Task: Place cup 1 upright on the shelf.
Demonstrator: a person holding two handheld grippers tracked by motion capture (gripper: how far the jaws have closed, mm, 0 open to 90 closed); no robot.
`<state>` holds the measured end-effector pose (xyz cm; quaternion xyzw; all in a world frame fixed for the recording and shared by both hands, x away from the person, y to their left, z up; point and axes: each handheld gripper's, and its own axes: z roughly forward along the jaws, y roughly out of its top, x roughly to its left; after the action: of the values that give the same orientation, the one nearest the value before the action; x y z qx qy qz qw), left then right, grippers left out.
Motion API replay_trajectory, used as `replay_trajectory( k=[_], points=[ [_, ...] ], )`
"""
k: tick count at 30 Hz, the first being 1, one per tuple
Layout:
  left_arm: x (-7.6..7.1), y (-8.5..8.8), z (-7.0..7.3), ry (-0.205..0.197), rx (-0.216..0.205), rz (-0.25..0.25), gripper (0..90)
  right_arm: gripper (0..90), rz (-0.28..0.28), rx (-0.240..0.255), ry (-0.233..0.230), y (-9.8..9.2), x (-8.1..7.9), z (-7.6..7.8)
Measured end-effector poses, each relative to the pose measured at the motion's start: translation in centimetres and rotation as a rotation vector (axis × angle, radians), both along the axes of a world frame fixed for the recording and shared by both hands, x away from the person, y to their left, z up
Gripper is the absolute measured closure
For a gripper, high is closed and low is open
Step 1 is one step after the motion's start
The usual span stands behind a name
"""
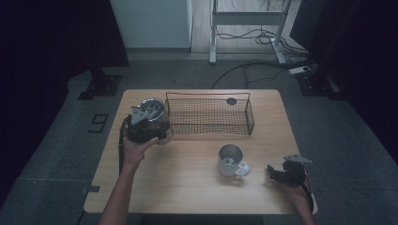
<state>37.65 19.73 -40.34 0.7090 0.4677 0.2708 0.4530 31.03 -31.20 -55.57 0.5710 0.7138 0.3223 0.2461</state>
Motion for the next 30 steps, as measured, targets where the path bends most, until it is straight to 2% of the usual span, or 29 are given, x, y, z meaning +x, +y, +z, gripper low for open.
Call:
replay_trajectory(
  k=[13, 30],
  points=[
    [1.0, -0.7, 1.0, 0.002, -0.01, -0.006, 4.0, 14.7, 0.0, -0.001, -0.001, 0.0, 0.0, 0.0],
    [1.9, -1.6, 1.7, 0.009, 0.0, -0.016, 4.0, 14.6, -0.001, 0.0, 0.0, 0.0, 0.0, 0.0]
  ],
)
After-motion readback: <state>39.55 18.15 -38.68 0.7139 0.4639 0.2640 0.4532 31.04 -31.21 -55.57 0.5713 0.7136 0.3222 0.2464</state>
